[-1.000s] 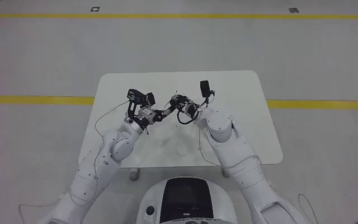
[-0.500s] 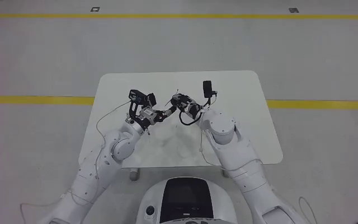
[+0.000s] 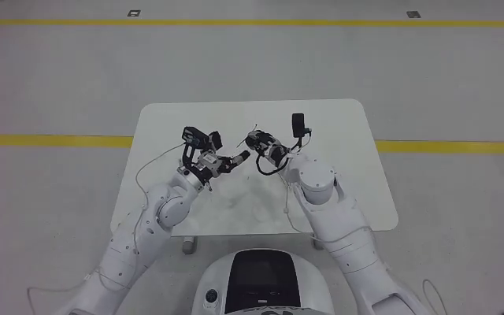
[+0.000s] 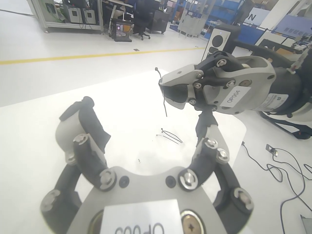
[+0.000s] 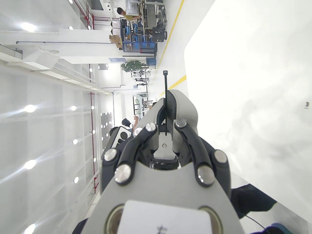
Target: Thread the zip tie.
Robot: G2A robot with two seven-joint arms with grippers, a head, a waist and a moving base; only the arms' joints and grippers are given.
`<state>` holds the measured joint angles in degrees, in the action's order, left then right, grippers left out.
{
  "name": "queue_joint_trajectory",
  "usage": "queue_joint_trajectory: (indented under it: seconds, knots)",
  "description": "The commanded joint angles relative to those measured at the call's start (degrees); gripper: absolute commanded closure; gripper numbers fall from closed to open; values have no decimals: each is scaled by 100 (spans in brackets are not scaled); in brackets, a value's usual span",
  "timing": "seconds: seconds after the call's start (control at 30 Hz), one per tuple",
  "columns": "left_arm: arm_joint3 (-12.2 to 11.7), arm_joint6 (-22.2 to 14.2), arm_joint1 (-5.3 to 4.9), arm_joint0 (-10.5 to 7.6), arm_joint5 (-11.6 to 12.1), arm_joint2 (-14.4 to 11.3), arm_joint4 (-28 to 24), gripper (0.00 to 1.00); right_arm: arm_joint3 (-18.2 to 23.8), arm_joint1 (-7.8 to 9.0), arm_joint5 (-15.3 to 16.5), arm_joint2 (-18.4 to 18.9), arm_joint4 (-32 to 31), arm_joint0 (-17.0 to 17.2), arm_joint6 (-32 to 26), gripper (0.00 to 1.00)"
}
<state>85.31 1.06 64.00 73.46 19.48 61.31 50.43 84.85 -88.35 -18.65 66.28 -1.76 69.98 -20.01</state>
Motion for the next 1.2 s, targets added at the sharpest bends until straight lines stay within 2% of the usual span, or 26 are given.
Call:
queue_joint_trajectory:
  seconds: [0.0, 0.27, 0.63, 0.87, 1.17]
  knots:
    - [8, 8, -15, 3, 0, -19, 11, 48, 12, 9, -14, -9, -37, 1, 22, 100]
    - [11, -21, -66, -15, 0, -100, -12, 64, 97, 59, -83, -39, -203, 20, -86, 100]
    - [18, -97, -138, -91, 0, -285, -111, 69, 78, 97, -83, -113, -234, 24, -180, 100]
    - [-2, -97, -196, -146, 0, -371, -184, 83, 104, 117, -83, -141, -217, 26, -180, 100]
    - [-13, -68, -263, -196, 0, -458, -245, 84, 143, 146, -83, -164, -205, 42, -191, 100]
